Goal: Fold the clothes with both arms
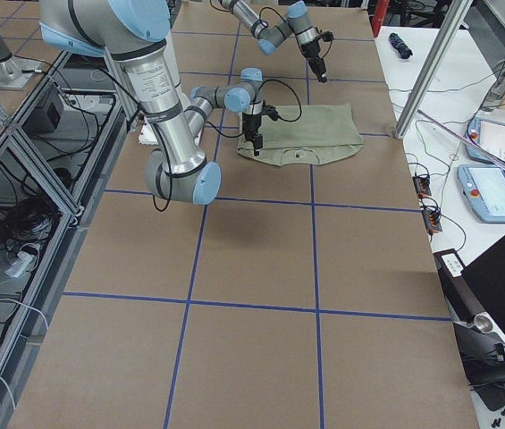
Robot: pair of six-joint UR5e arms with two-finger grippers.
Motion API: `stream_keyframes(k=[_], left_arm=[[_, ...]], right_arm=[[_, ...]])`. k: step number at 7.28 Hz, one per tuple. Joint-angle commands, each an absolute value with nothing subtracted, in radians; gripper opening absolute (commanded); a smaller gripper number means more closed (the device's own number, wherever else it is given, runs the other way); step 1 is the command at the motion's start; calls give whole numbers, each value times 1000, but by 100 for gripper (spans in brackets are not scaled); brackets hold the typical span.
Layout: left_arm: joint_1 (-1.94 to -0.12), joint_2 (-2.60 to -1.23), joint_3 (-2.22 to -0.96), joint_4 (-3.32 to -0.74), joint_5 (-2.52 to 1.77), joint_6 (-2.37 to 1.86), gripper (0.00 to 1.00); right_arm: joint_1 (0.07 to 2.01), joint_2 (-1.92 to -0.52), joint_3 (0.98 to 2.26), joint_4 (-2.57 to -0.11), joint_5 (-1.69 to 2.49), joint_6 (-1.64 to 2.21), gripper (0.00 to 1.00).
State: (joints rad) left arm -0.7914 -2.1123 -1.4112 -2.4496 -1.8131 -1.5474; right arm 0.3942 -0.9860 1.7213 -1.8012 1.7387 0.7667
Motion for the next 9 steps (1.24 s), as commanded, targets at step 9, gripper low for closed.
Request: stream_keyframes(k=[9], left_arm=[[-802, -2089, -1502, -2436, -1839, -1549, 53]], right_arm=[[522, -927, 1707, -1793, 1741, 672, 100]])
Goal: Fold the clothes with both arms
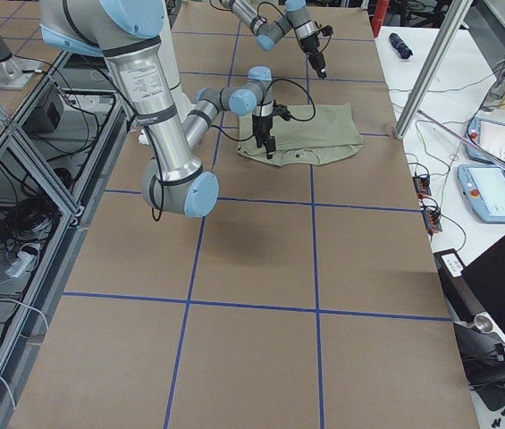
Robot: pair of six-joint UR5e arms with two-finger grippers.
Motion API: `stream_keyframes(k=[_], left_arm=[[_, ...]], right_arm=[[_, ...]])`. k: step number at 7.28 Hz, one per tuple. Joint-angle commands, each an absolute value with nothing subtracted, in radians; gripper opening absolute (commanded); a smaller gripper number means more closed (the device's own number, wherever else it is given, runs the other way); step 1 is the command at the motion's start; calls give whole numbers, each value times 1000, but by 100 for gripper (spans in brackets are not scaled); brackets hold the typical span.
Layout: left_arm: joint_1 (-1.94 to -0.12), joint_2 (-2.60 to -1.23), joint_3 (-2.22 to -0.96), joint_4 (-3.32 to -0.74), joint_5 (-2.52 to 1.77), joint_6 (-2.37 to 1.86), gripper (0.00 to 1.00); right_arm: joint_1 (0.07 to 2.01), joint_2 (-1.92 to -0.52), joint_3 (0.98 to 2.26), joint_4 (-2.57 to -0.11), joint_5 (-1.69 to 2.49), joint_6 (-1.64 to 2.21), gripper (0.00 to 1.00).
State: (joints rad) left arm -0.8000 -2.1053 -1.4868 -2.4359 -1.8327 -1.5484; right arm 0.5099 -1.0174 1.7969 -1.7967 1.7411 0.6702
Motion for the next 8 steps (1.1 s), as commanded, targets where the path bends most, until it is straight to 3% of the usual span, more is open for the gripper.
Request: stream_keyframes(k=[1, 4, 8], left_arm=[[-802, -2053, -1547, -2436, -1842, -1548, 53], [-801, -2042, -1563, -2436, -1841, -1548, 55], [-801, -2042, -1563, -2436, -1841, -1548, 55]], right_arm=[[528, -872, 1636, -1792, 1741, 679, 100], [538, -844, 1487, -1616, 1738, 706, 100], [616, -850, 1427, -1608, 1746, 645, 100]])
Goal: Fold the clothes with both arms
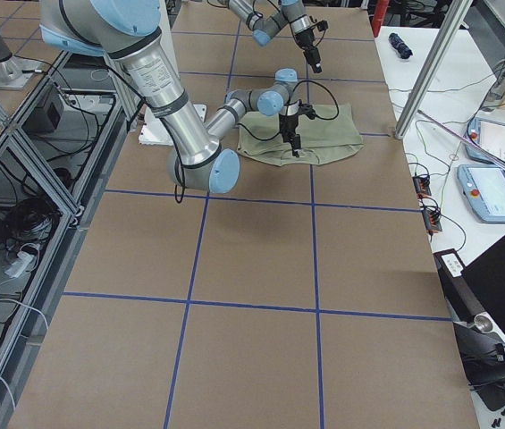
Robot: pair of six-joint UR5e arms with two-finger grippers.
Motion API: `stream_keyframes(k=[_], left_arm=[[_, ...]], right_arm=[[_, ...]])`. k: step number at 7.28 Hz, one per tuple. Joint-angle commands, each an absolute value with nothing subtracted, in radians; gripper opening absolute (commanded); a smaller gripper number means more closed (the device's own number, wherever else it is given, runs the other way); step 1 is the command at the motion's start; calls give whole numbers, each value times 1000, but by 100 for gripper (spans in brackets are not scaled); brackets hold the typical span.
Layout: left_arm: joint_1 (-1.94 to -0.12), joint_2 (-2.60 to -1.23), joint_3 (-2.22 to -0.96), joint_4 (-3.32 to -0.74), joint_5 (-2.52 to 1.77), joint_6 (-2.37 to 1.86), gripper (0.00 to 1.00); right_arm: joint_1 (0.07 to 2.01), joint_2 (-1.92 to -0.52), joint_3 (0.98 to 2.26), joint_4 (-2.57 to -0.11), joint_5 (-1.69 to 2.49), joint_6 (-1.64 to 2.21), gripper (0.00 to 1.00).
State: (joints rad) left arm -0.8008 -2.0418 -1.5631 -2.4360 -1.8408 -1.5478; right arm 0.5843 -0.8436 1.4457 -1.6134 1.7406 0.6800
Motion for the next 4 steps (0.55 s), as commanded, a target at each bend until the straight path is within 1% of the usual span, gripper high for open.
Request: stream_keyframes(k=[1, 2, 4], left_arm=[[-801, -2042, -1566, -2436, -1841, -1548, 55], [-802, -2042, -1566, -2436, -1841, -1548, 55], [-805, -2043, -1572, -2436, -1867, -1548, 54]], right_arm=[[647, -908, 1442, -1603, 1752, 590, 100], [694, -990, 1491, -1545, 1816, 515, 100], [704, -950, 1485, -1551, 1842, 525, 100]])
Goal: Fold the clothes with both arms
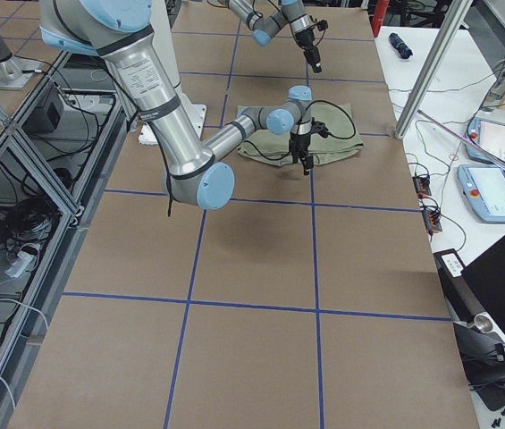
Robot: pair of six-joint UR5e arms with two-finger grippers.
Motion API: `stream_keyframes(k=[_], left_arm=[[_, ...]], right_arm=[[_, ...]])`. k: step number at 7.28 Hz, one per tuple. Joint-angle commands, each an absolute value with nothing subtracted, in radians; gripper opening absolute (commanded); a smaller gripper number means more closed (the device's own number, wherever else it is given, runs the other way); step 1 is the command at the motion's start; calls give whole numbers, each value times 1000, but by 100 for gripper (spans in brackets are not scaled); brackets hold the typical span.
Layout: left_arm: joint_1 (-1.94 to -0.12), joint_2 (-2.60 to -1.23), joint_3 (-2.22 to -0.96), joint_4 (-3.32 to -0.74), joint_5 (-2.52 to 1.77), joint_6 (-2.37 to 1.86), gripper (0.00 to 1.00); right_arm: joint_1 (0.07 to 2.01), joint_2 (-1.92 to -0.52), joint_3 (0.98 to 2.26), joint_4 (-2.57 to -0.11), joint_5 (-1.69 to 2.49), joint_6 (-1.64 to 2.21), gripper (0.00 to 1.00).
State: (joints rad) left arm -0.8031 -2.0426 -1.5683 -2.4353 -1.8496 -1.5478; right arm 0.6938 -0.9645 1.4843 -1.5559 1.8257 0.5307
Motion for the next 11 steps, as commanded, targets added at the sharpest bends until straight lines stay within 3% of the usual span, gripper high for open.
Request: stream_keyframes(k=[1, 4, 7, 11], left_arm=[[-813, -2043, -1575, -2436, -1870, -1548, 54], [-819, -2024, -1583, -2436, -1885, -1548, 54], [-815, -2003, -1667, -2436, -1896, -1554, 54], [-815, -2005, -1660, -2441, -1899, -1548, 54]], right_arm=[[704, -916, 1468, -1546, 1842, 572, 100], [713, -734, 1289, -1501, 1838, 669, 100], [715, -735, 1308, -1459, 1844, 835, 100], [537, -940, 1587, -1422, 1639, 1396, 100]])
